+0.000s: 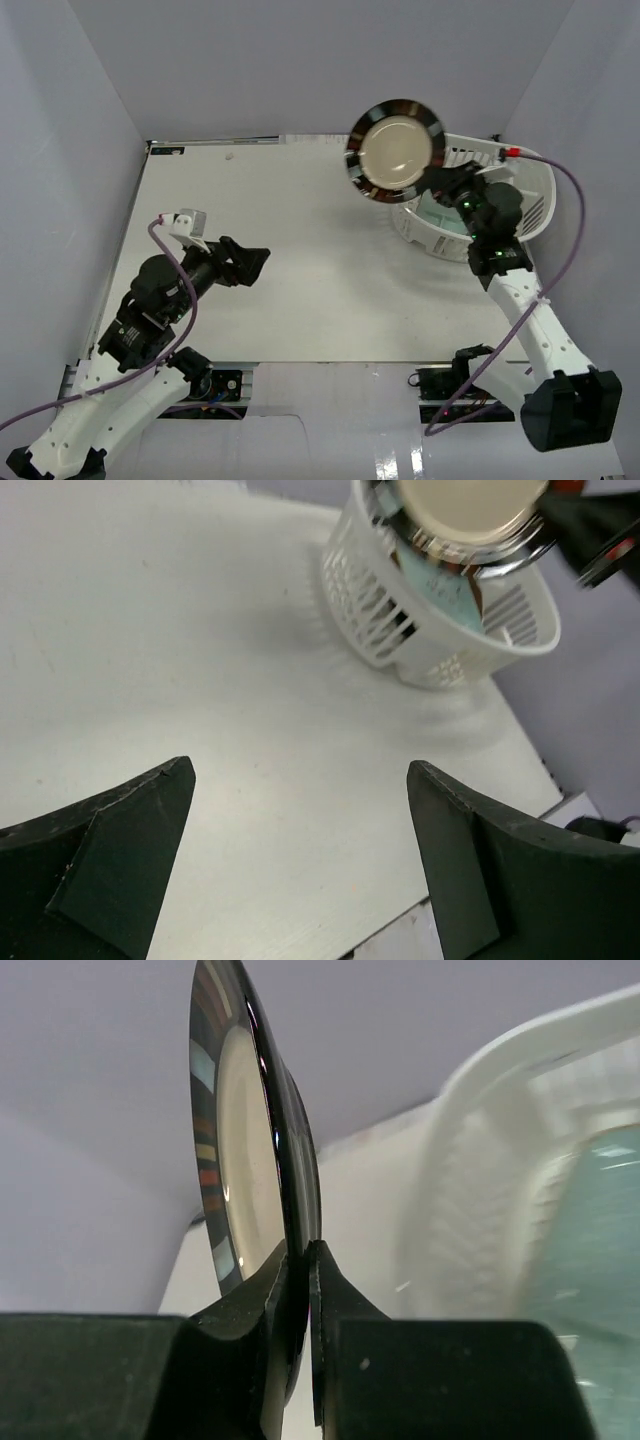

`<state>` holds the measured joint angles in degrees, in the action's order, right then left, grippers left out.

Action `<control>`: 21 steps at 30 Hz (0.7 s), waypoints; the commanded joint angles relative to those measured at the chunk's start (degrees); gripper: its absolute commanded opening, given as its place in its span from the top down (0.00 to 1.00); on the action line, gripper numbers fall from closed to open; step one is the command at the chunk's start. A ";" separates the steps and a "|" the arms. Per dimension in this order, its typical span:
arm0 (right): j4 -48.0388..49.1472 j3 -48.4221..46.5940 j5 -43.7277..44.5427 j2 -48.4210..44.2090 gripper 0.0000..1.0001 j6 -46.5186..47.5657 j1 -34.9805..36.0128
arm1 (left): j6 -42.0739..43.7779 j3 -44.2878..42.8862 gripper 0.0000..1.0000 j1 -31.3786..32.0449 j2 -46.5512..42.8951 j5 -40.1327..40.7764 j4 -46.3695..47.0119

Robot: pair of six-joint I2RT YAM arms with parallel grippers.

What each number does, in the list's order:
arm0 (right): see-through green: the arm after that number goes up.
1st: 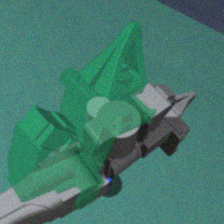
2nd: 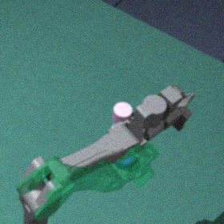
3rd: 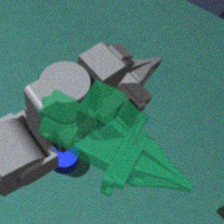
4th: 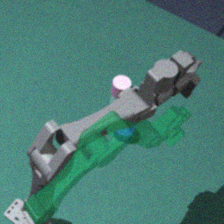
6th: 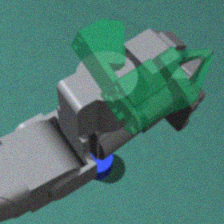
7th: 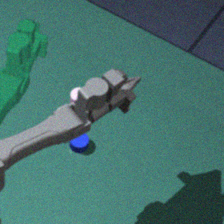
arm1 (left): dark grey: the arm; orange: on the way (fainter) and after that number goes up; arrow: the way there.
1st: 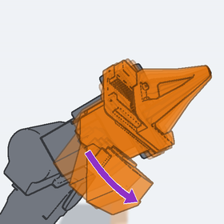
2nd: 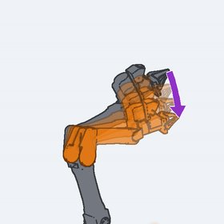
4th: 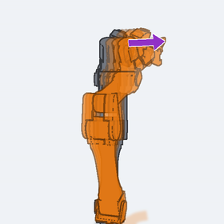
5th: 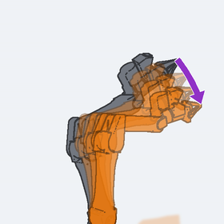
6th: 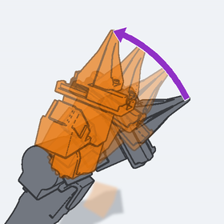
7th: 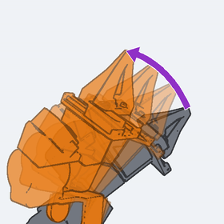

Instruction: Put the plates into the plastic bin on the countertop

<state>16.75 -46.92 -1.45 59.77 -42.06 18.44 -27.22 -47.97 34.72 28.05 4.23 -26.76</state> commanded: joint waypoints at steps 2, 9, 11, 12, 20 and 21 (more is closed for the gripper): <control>-4.80 -0.81 -12.47 -4.31 0.92 1.73 -22.66 | 0.33 5.32 0.02 0.26 1.13 -6.69 0.13; -3.22 -1.69 -19.20 -0.10 0.92 -3.46 -39.00 | 1.29 7.53 0.02 0.26 1.57 -8.54 0.40; -2.17 -1.95 -20.51 3.05 0.92 -5.13 -40.40 | 1.21 7.62 0.02 0.26 1.83 -8.88 0.31; -1.99 -1.86 -20.52 3.86 0.92 -5.39 -40.76 | 1.21 7.71 0.02 0.26 1.92 -9.41 0.31; 0.65 2.35 -22.63 9.13 0.92 -7.85 -42.96 | 1.30 7.71 0.02 0.26 3.23 -10.29 0.13; 0.82 2.62 -22.89 9.57 0.92 -7.95 -42.96 | 1.30 7.62 0.02 0.26 3.32 -10.38 0.13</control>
<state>4.86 -43.18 -19.79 70.19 -45.84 -23.92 -26.46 -40.03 34.72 31.09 -5.02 -27.35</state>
